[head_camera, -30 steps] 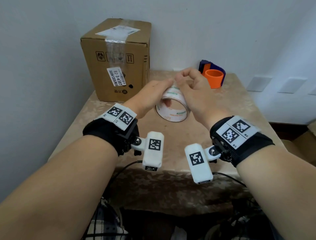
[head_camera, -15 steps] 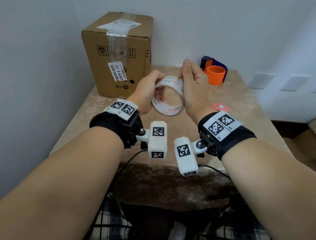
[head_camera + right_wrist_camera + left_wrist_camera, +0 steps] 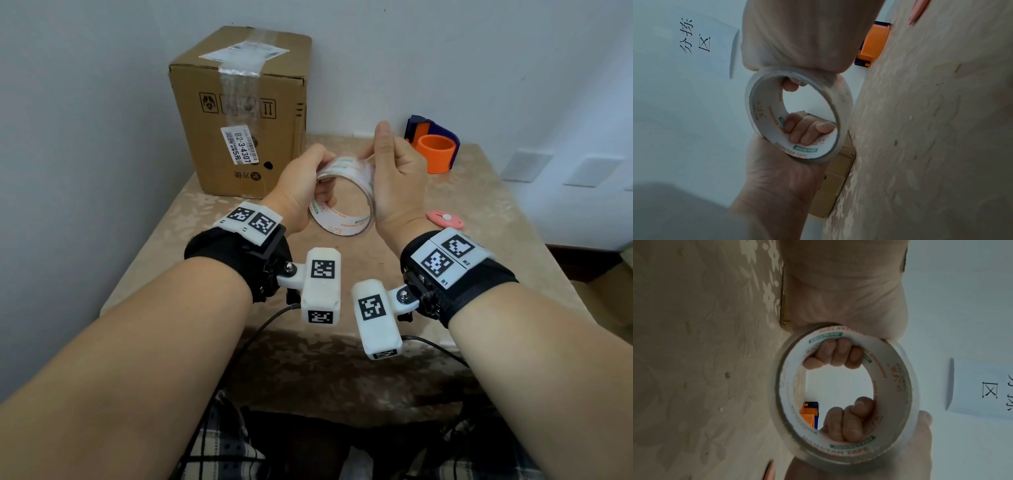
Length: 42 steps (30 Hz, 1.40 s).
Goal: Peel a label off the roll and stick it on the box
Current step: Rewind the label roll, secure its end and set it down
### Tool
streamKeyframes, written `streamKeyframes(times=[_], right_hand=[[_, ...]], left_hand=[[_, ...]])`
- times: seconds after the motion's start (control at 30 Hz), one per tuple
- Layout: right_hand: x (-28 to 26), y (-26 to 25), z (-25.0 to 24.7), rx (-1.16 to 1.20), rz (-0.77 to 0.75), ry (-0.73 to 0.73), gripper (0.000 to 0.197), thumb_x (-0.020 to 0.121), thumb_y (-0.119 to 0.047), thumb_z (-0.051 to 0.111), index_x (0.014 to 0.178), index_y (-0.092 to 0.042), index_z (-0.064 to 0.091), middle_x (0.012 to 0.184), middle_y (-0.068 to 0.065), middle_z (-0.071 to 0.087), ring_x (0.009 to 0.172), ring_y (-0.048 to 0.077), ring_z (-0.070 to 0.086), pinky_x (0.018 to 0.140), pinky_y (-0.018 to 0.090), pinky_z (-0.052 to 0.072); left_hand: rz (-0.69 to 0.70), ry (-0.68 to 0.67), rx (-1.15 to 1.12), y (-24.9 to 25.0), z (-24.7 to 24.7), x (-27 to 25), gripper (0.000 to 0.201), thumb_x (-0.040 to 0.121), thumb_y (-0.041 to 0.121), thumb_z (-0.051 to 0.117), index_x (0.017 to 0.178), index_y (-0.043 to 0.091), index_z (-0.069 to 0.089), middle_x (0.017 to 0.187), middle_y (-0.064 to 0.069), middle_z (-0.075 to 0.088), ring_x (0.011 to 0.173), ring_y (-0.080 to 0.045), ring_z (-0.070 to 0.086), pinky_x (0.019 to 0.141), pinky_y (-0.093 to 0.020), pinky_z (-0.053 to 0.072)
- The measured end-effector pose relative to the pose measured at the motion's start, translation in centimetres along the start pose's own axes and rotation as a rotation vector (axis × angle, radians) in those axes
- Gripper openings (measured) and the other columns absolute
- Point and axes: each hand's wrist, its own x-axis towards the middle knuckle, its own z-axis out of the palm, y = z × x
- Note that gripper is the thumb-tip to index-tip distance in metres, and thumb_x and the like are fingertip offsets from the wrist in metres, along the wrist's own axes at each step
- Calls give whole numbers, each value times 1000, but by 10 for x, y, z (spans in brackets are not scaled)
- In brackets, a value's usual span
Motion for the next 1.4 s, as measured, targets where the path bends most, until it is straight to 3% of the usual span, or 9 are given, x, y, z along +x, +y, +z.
streamKeyframes(times=[0.23,0.4,0.57,0.67,0.8,0.9,1.03,1.2,1.4], right_hand=[[-1,-1,2,12,-41,38,41,99,-16,44,59,-7,49,51,-1,39,45,-1,37,51,11,34],[-2,2,1,-30,5,58,53,98,-21,46,48,-18,28,47,-2,27,40,2,26,44,14,25],[-1,-2,3,32,8,25,40,99,-18,43,63,-14,58,51,-11,50,46,-4,45,52,10,38],[-1,-3,2,36,-1,-54,37,97,-18,43,63,-16,57,52,-12,52,52,-1,45,55,16,38],[-2,-6,5,-82,-166,-101,27,91,-19,43,68,-10,55,70,6,52,70,12,50,68,24,40],[-2,-6,2,-159,-310,-147,34,90,-18,40,70,2,58,71,18,55,70,23,52,68,28,40],[-5,-4,-1,-243,-354,-183,34,91,-15,39,68,2,57,65,11,53,63,14,47,62,19,36],[-4,-1,-3,-174,-256,-155,29,95,-13,37,68,-13,47,58,-4,40,56,0,38,56,16,33],[-2,-3,-1,-59,-183,-94,25,96,-11,36,75,-23,44,63,-5,42,58,7,42,57,22,37]], left_hand=[[-1,-19,32,4,0,0,43,85,16,44,42,17,39,36,4,30,36,-13,20,48,-26,29],[-1,-26,56,4,-1,0,40,83,14,44,43,17,37,36,4,28,37,-14,18,48,-26,28],[-22,-46,43,6,-2,1,40,83,17,43,44,16,37,37,3,28,35,-14,20,49,-26,29],[-59,-75,12,9,-4,3,39,82,20,42,44,16,36,37,3,28,33,-13,21,48,-25,30],[-95,-113,24,13,-7,5,42,82,21,41,41,16,35,36,3,27,34,-13,21,48,-25,27],[-119,-121,36,13,-7,3,42,82,21,40,40,15,36,35,3,27,33,-13,20,45,-23,29],[-155,-113,102,11,-6,1,40,81,21,39,42,15,35,34,3,27,32,-13,19,44,-22,30],[-190,-79,101,7,-3,-3,36,80,21,37,45,16,32,36,4,26,34,-12,17,44,-22,27],[-189,-37,94,9,0,0,39,81,22,36,43,16,32,36,4,25,34,-12,16,41,-20,26]])
